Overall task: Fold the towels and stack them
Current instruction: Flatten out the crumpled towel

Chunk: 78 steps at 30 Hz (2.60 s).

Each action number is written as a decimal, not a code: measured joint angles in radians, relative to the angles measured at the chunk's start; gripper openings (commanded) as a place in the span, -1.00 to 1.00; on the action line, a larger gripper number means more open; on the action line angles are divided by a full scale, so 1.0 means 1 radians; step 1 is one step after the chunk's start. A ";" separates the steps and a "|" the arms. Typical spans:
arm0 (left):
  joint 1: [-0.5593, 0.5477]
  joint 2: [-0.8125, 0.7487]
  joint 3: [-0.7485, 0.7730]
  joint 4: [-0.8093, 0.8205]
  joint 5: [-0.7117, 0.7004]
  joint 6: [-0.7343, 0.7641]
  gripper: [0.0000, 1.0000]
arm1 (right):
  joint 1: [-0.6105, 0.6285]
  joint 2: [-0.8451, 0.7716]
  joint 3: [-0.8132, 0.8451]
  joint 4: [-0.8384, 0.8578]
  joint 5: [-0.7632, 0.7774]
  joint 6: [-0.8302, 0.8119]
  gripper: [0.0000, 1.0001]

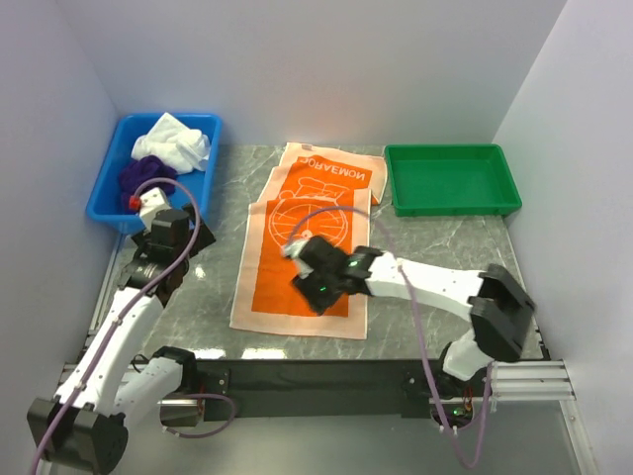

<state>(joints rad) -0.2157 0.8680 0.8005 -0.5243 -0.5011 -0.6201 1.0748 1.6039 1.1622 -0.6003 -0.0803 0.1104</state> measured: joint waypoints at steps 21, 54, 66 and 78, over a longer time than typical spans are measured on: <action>-0.240 0.738 0.248 0.055 0.367 -0.135 0.69 | -0.294 -0.016 -0.209 0.146 0.203 0.201 0.21; -0.306 0.592 0.200 -0.112 0.467 -0.248 0.70 | -0.392 -0.143 -0.108 0.024 0.097 0.245 0.13; -0.229 1.137 0.786 -0.117 0.331 -0.099 0.55 | -0.541 0.299 0.192 0.161 0.092 0.209 0.01; -0.201 1.133 0.607 -0.048 0.341 -0.082 0.34 | -0.542 0.322 0.100 0.203 0.052 0.208 0.02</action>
<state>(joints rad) -0.4164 2.0010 1.4075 -0.5720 -0.1600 -0.7017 0.5323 1.9263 1.2625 -0.3977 -0.0284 0.3187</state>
